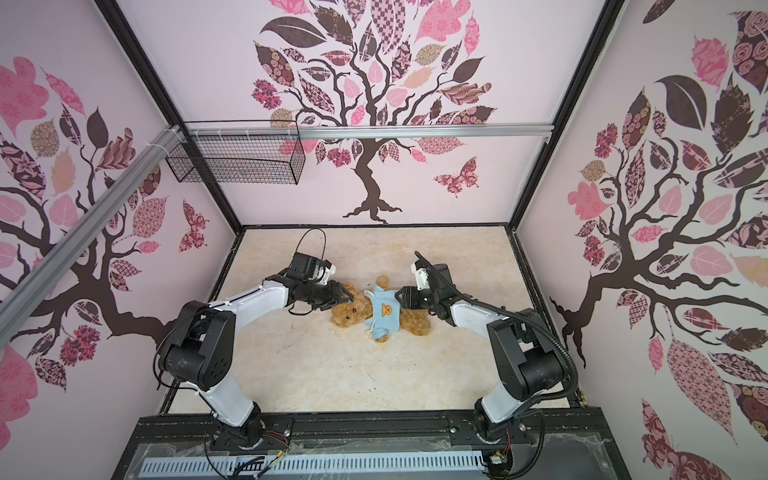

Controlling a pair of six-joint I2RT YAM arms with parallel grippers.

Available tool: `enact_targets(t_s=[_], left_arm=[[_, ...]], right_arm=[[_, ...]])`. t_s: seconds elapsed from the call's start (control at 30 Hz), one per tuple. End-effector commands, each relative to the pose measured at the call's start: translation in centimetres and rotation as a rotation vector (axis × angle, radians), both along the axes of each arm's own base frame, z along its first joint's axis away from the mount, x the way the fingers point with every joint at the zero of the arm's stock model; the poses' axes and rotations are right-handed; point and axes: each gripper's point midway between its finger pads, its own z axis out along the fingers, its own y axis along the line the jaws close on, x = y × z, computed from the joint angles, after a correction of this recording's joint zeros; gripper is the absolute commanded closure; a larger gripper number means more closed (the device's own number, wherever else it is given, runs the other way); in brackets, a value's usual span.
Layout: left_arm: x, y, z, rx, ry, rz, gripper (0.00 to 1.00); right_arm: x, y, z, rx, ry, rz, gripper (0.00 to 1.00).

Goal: Dress the teddy bear
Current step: 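Release the hoodie and paw, lifting both grippers away from the bear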

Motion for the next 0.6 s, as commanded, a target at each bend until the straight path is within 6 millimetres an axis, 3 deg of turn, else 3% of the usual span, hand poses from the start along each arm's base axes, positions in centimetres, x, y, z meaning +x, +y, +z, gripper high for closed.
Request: enact_targets(t_s=[0.0,0.13,0.17,0.4,0.57], left_arm=[[1.1,-1.7,3.2,-0.110,-0.062,-0.030,0.72],[1.7,-1.9,6.0,-0.140,-0.155,-0.047,0.98],[2.0,-1.7,6.8,-0.129,-0.192,-0.043,1.00],[4.8,2.2,14.5,0.055,-0.523,0.100,1.00],[3.0,0.5,14.8,0.008,-0.460,-0.042,1.00]], right_arm=[[-0.3,-0.1,1.6,0.006,-0.024,-0.003,0.40],[-0.1,-1.3,4.7,-0.020,-0.105,-0.057,0.38],[-0.1,-1.7,5.5,-0.026,-0.127,-0.075,0.38],[-0.9,-4.4,11.7,-0.044,-0.297,-0.188,0.34],[-1.9,-3.8,13.8,-0.012,-0.328,-0.137,0.34]])
